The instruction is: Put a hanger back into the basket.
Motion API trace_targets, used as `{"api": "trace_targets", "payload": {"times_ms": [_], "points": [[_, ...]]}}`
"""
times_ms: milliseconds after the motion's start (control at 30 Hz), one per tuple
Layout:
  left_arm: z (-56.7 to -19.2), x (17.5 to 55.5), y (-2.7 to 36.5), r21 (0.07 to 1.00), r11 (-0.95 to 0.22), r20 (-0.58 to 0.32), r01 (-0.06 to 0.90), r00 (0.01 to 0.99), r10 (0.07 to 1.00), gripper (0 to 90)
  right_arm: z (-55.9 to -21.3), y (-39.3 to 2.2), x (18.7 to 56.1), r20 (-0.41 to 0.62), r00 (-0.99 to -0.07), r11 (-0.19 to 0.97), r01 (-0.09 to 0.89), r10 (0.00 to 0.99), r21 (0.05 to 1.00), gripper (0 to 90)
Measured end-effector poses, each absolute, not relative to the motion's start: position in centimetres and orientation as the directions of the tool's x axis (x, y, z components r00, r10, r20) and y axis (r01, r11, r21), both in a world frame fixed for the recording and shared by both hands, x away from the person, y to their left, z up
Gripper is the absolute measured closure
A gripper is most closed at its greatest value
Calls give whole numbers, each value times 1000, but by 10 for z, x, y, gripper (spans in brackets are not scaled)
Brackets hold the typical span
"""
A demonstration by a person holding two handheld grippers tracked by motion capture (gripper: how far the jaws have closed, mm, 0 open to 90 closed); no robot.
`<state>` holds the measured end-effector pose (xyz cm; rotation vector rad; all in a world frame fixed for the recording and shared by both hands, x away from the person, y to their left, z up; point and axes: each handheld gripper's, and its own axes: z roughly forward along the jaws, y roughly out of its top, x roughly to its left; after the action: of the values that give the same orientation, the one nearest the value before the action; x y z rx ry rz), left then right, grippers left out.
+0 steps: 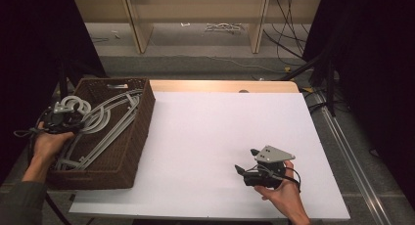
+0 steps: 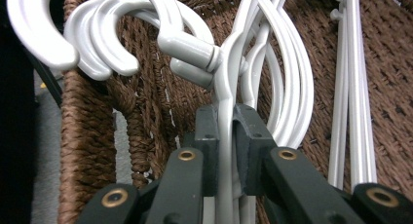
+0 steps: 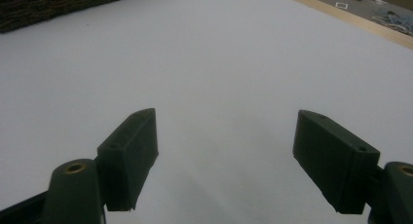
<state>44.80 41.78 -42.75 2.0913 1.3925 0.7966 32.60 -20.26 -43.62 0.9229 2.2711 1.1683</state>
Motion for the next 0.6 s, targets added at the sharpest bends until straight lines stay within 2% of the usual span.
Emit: {"api": "trace_targets", "payload": {"times_ms": [267,467,600], "points": [[-420,450,420,659,-431,231,616,380,896,814,-436,-203,327,-61,-689,423,370,722,827,255],[-415,454,430,684,-405,153,607,423,893,817,-436,-203,326,-60,-688,423,372,723,826,255],[-415,456,426,672,-412,159,615,423,892,816,-437,-204,327,-63,-686,426,375,725,823,254]]}}
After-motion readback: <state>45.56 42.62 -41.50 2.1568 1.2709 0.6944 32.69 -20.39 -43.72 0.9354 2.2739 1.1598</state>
